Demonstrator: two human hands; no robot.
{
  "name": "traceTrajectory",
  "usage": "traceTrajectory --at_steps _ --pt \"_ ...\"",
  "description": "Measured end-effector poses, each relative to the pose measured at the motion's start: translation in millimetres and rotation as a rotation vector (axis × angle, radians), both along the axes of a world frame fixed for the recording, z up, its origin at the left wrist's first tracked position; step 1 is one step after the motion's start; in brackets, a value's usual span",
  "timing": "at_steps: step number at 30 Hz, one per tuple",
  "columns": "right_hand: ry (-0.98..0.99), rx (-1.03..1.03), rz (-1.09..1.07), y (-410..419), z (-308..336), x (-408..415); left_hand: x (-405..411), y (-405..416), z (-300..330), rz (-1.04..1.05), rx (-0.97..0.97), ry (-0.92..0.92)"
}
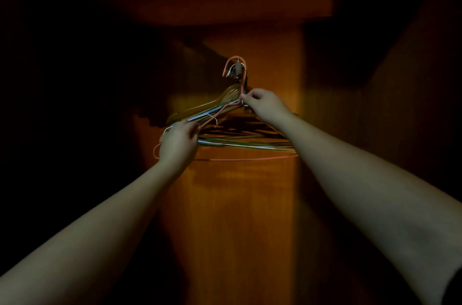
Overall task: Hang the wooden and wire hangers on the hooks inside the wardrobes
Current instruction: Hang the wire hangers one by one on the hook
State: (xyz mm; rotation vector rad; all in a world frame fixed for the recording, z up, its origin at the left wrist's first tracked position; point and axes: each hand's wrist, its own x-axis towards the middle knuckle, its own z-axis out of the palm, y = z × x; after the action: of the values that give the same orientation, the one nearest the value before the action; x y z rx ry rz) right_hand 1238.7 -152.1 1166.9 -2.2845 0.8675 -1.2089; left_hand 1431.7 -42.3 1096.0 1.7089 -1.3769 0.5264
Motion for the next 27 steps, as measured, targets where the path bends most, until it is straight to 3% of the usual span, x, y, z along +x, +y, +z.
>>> traceTrajectory --at_steps 6,16,21,27 --pt "-0.005 -0.080 -0.078 -9.4 -11.6 7.0 2.5 -8.3 -9.2 0.004 -0.013 0.015" --pt "0.222 -0.278 -0.385 -22.7 -5.6 13.5 1.6 -28.8 -7.4 0.171 0.017 -0.111" --pt "0.220 -0.268 -0.389 -26.1 -3.7 16.2 5.3 -34.6 -5.3 0.246 0.046 -0.161" --pt "0.195 -0.294 -0.367 -31.7 -4.1 12.2 12.7 -44.9 4.6 0.181 0.021 -0.110"
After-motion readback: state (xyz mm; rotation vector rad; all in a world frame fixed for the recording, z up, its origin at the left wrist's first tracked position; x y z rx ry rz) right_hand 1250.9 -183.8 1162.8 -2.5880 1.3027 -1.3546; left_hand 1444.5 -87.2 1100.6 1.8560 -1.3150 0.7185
